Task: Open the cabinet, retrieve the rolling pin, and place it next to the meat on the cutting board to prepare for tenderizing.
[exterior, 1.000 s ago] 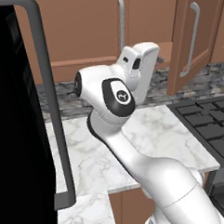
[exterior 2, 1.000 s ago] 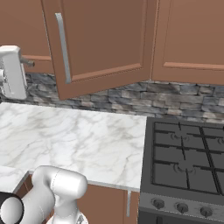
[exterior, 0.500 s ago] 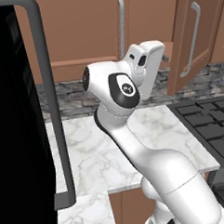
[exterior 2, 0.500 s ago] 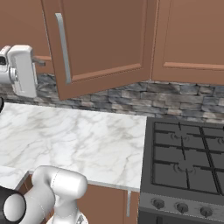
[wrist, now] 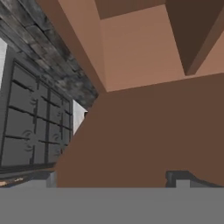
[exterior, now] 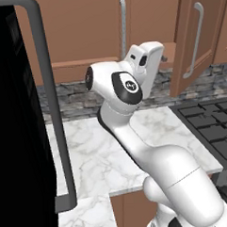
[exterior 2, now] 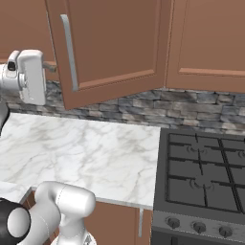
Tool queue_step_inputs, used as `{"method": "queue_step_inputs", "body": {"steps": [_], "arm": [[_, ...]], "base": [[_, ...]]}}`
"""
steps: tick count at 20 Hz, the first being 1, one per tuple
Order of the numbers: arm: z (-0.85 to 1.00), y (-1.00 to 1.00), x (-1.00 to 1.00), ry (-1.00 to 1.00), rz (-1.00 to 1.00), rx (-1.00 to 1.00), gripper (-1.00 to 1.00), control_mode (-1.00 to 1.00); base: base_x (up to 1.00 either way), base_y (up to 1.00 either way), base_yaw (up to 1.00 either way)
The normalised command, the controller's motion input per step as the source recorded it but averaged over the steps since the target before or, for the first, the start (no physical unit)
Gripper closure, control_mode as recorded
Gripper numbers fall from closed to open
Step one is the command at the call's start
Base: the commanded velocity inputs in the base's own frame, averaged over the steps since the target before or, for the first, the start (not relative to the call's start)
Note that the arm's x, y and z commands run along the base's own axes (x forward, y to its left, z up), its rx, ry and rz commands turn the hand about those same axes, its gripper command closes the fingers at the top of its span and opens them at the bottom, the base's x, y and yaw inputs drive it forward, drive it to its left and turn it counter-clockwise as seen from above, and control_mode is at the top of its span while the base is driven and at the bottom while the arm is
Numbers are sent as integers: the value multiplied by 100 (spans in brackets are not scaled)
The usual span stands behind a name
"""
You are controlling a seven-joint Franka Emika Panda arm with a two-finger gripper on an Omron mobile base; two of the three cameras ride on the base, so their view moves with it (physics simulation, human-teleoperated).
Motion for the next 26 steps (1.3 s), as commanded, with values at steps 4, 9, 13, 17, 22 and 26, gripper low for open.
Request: {"method": "queue_step_inputs", "body": {"steps": [4, 9, 13, 17, 22, 26], "arm": [[-6, -2, 20, 0, 3, 1, -100, -100], [-5, -8, 16, 0, 2, 0, -100, -100], [-6, -32, 1, 0, 0, 0, -100, -100], [-8, -50, 0, 0, 0, 0, -100, -100], [-7, -61, -1, 0, 0, 0, -100, -100], [-3, -64, -16, 0, 0, 0, -100, -100]], "base": [[0, 0, 0], [0, 0, 0], [0, 0, 0], [0, 0, 0], [0, 0, 0], [0, 0, 0]]}}
